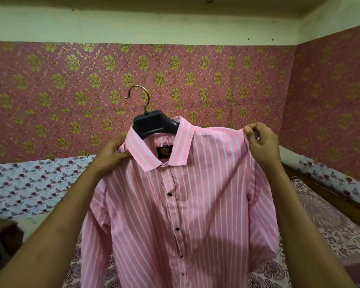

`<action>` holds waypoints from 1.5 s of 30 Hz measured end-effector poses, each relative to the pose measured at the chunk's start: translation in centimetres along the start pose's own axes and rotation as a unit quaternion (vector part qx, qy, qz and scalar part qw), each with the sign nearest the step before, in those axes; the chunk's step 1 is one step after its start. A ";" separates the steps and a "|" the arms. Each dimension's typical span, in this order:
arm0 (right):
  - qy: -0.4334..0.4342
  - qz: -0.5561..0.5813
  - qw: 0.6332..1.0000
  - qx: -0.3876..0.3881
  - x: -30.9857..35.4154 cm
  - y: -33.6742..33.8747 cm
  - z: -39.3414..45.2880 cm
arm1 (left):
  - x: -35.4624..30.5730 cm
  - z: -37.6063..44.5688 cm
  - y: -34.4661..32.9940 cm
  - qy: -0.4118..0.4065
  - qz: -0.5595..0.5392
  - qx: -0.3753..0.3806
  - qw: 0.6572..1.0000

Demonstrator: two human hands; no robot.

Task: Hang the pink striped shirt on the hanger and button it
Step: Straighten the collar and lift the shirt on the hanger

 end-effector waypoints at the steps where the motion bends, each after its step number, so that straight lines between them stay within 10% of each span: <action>1: 0.004 -0.048 0.999 0.000 -0.3 -0.1 0.2 | 0.2 -0.1 0.2 0.009 -0.009 -0.006 1.000; 5: -0.053 0.001 0.998 0.017 -0.9 -0.3 -0.7 | 0.4 -0.3 0.2 0.009 0.022 0.026 0.999; 12: -0.198 0.139 0.918 0.315 -3.5 -3.1 -6.2 | -0.5 -0.6 0.1 0.011 0.014 0.035 0.999; 18: -0.225 0.180 0.950 0.118 -7.1 0.4 -5.9 | -0.1 -0.1 0.6 0.031 0.028 0.058 0.997; 32: -0.010 0.022 0.969 0.248 2.2 -2.9 -3.8 | -1.0 -0.2 -1.5 0.053 -0.024 0.083 0.995; 45: 0.075 0.032 0.995 0.050 4.9 -1.6 -3.9 | -1.5 -0.6 -1.4 0.040 -0.034 0.062 0.997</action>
Point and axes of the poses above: each hand's wrist, its own z-axis towards the middle knuckle, its own y-axis out of the back of the hand, x = y × z, the point moved 6 cm from there along z, towards the middle knuckle, and after that the axes turned 6 degrees about -z, right-handed, at the moved point
